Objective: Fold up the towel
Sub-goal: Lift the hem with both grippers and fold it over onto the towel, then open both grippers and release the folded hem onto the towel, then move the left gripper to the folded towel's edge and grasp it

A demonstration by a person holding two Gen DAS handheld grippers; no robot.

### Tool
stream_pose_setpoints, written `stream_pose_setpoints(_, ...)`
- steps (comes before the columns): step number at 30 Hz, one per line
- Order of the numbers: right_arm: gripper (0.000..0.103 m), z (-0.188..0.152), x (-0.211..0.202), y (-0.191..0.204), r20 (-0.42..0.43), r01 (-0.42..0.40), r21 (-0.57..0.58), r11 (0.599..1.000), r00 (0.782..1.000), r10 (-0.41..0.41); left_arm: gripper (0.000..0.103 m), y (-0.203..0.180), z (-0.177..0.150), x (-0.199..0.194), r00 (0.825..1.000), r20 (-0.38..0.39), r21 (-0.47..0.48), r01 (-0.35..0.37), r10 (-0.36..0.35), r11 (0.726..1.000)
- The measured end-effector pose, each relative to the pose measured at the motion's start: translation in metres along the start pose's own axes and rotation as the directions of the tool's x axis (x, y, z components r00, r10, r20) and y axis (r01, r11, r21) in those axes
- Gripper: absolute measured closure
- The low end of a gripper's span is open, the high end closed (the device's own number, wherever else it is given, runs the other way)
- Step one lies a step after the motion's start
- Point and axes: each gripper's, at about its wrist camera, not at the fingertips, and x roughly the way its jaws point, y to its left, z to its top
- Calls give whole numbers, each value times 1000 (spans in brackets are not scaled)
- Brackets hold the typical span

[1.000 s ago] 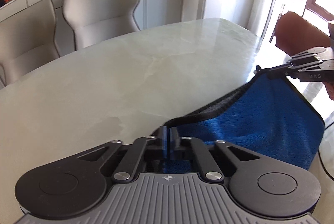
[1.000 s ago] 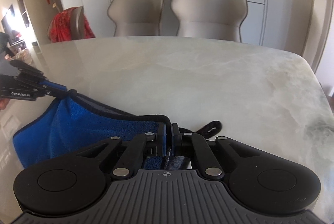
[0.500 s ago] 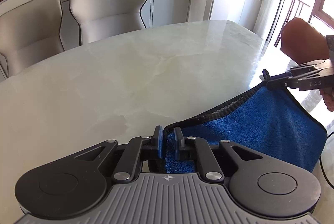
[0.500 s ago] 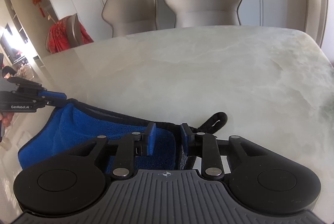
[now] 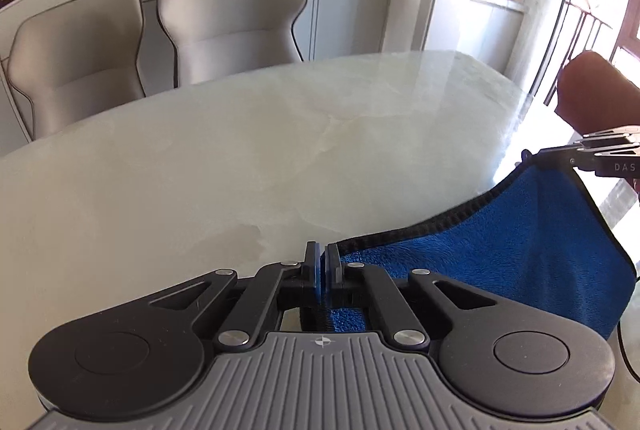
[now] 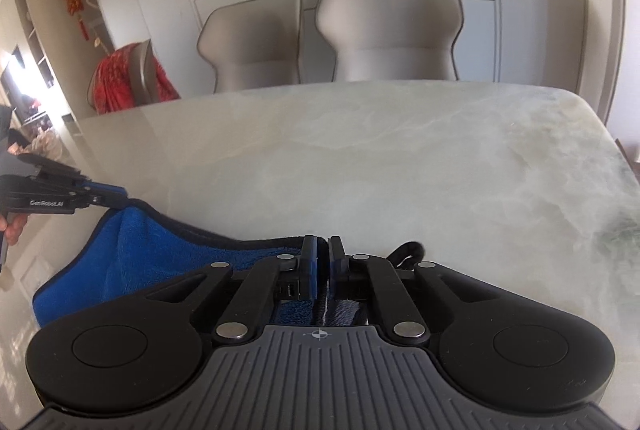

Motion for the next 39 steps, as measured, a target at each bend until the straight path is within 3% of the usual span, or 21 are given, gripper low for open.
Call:
stream_pose_setpoints(4, 96, 0, 10, -3, -21, 0, 37, 999, 1000, 1, 103, 3, -2, 1, 1000, -5, -23, -8, 8, 1000)
stream_pose_setpoints(7, 93, -7, 24, 1, -68, 48, -13, 999, 997, -48, 102, 0, -6, 7, 999, -34, -6, -24, 24, 1000)
stream_pose_setpoints(10, 88, -9, 22, 5, -73, 82, -29, 996, 994, -84, 91, -2, -9, 11, 996, -72, 4, -53, 53, 999)
stream_pose_setpoints(13, 73, -10, 8, 13, -56, 149, -48, 988, 987, -151, 82, -5, -11, 1, 993, -86, 8, -84, 84, 996)
stream_pose_setpoints(16, 72, -18, -18, 25, -16, 188, -52, 981, 982, -189, 74, -10, -19, -20, 992, -44, -14, -121, 121, 993)
stream_pose_setpoints(19, 72, -33, -43, 39, -11, 103, 5, 995, 995, -103, 67, -26, -35, -47, 995, 8, -53, -99, 99, 994)
stream_pose_setpoints(23, 72, -59, -60, 64, -40, -21, 66, 998, 999, 24, 64, -56, -58, -68, 999, 33, -69, 9, -6, 998)
stream_pose_setpoints(26, 72, -77, -61, 69, -94, -5, 95, 995, 995, 14, 62, -70, -73, -69, 998, -16, -84, 61, -63, 995)
stream_pose_setpoints(28, 72, -85, -58, 66, -153, 28, 127, 992, 988, -8, 63, -71, -85, -61, 993, -111, -114, 26, -39, 993)
stream_pose_setpoints(33, 72, -98, -76, 53, -147, 20, 197, 980, 989, 9, 63, -65, -101, -72, 993, -110, -159, 17, -35, 987)
stream_pose_setpoints(39, 72, -103, -82, 55, -144, 31, 174, 984, 990, -6, 63, -69, -110, -81, 994, -110, -164, -4, -15, 986)
